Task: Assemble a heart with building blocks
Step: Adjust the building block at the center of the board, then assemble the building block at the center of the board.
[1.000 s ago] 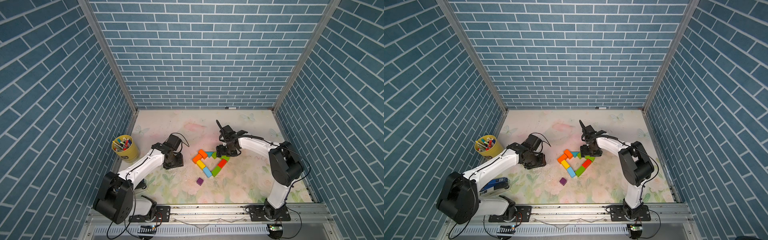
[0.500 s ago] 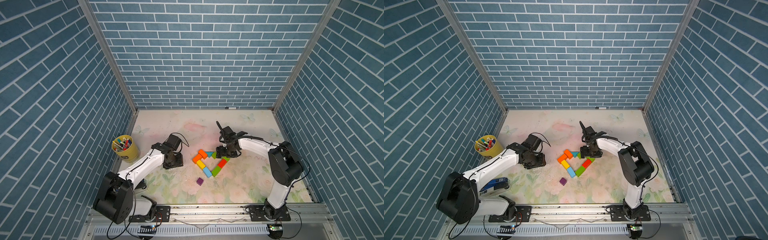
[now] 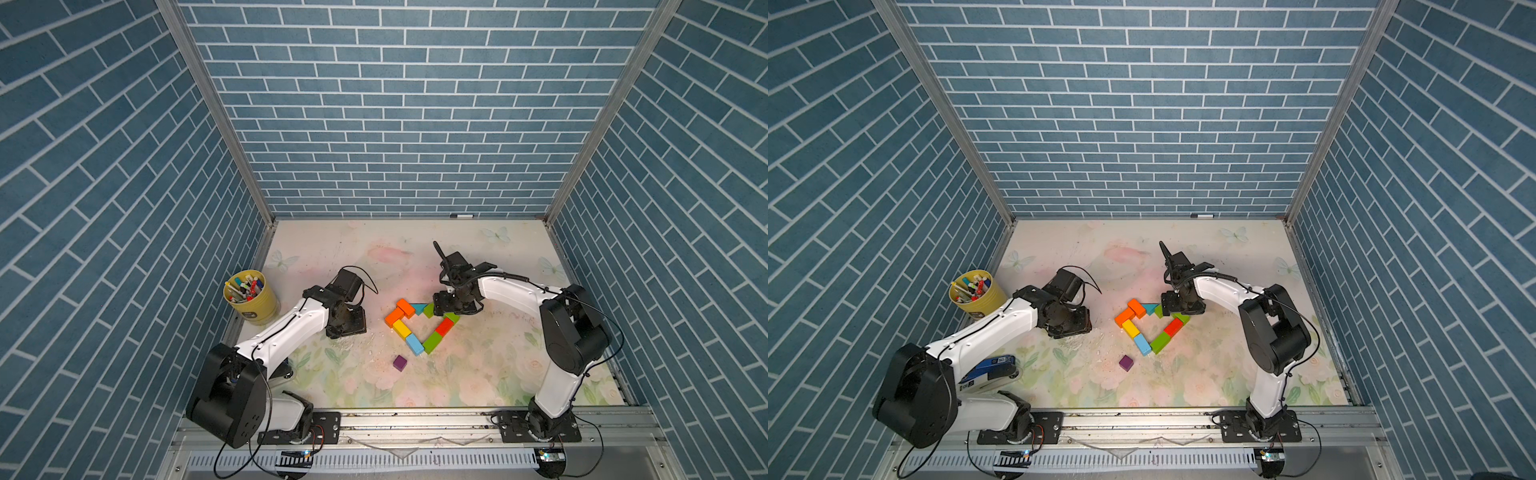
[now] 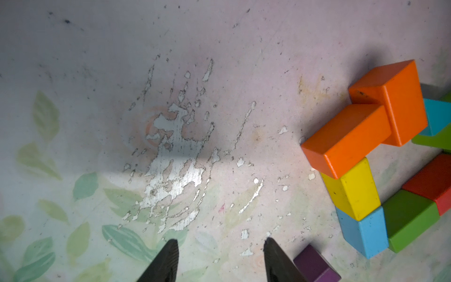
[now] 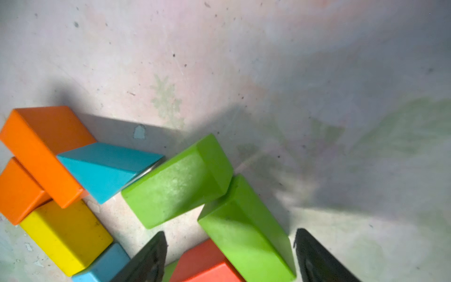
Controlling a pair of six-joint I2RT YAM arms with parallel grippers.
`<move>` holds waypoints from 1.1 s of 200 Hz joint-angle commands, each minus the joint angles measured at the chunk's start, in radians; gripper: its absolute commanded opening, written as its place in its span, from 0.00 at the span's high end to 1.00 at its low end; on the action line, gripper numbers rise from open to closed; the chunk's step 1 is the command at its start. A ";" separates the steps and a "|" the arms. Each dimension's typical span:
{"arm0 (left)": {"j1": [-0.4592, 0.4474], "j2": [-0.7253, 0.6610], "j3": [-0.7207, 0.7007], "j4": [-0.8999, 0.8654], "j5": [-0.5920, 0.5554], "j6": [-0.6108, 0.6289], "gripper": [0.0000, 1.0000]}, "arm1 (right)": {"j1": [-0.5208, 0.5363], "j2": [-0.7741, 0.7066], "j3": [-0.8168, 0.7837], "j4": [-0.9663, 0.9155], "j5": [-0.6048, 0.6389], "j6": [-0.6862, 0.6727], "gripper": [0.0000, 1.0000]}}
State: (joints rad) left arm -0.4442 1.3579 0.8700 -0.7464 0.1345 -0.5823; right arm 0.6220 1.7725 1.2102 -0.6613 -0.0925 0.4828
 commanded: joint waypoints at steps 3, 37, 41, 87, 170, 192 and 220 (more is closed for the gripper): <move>0.007 -0.012 -0.022 -0.019 0.006 0.011 0.41 | 0.032 -0.098 0.035 -0.114 0.117 0.024 0.17; 0.008 -0.036 -0.040 -0.013 0.017 0.000 0.40 | 0.177 -0.186 -0.021 -0.177 0.180 0.097 0.20; 0.007 -0.038 -0.041 -0.013 0.018 0.000 0.40 | 0.199 -0.191 -0.028 -0.184 0.188 0.112 0.20; 0.008 -0.089 -0.078 -0.013 0.036 -0.024 0.40 | 0.467 -0.220 -0.051 -0.211 0.209 0.270 0.20; 0.162 -0.211 -0.263 0.009 0.116 -0.109 0.38 | 0.614 0.072 0.205 -0.259 0.143 0.091 0.28; 0.167 -0.248 -0.268 0.016 0.128 -0.116 0.37 | 0.614 0.131 0.251 -0.269 0.138 0.053 0.30; 0.170 -0.261 -0.267 0.014 0.125 -0.110 0.37 | 0.614 0.202 0.284 -0.276 0.130 0.037 0.36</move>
State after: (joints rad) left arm -0.2840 1.1099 0.5987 -0.7341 0.2440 -0.6865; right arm 1.2377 1.9209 1.4612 -0.8879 0.0341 0.5571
